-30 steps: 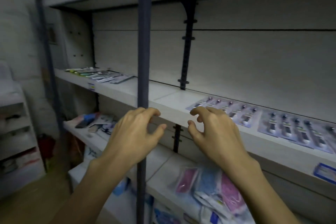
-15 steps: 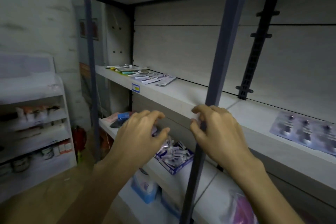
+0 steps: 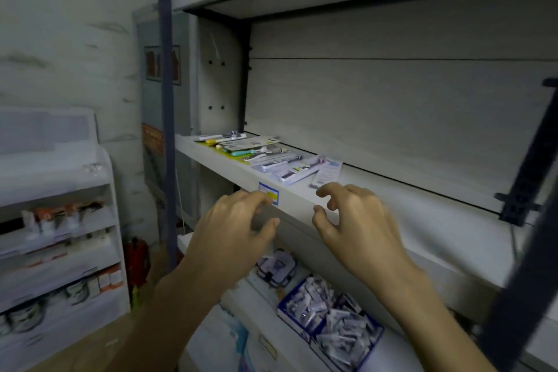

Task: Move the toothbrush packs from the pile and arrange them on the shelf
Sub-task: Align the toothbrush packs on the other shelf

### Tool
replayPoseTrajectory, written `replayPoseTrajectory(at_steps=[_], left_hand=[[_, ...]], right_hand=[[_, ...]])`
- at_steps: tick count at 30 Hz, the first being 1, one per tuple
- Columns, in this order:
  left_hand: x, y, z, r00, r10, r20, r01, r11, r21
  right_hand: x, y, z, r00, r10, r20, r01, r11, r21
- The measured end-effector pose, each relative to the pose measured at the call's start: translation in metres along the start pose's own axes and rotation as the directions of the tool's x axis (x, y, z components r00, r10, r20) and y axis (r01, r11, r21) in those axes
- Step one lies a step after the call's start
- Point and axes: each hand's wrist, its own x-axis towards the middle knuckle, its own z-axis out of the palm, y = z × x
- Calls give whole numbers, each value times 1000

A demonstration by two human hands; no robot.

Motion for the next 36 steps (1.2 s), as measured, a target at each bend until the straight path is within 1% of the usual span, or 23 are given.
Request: replayPoseTrajectory(at_steps=[3,10,14,18,22,26,31,34,36], left_hand=[[24,-32,3,999,34,-18,-35,999,-29],[70,-118,7,987,148,66,-136,978,-157],[99,-172,-1,982,176,72,-159,967,-201],[118,-209,7,974,204,101,-166,941,-296],[134,-224,25,955,253,154,-182,912,-368],[162,-230,45,949,289,129,-212,884,-416],[195,-221,73,936,333,117,-237,839,-490],[216,-210,85,914,394,98,-293,806,-514],[231,-205,91,904,420,76,-324,793,-516]], right_hand=[[24,-11,26,1000,28,-4,-29,999,-26],[70,-49,85,980,189,-53,-195,973,-121],[95,-78,112,956,286,-71,-293,945,-145],[110,-94,139,932,352,-90,-363,916,-172],[122,-93,155,907,405,-112,-420,881,-218],[137,-79,166,883,427,-196,-467,842,-269],[153,-56,181,828,490,-272,-556,777,-295],[162,-39,188,795,539,-279,-607,723,-331],[170,-30,193,759,597,-259,-650,676,-347]])
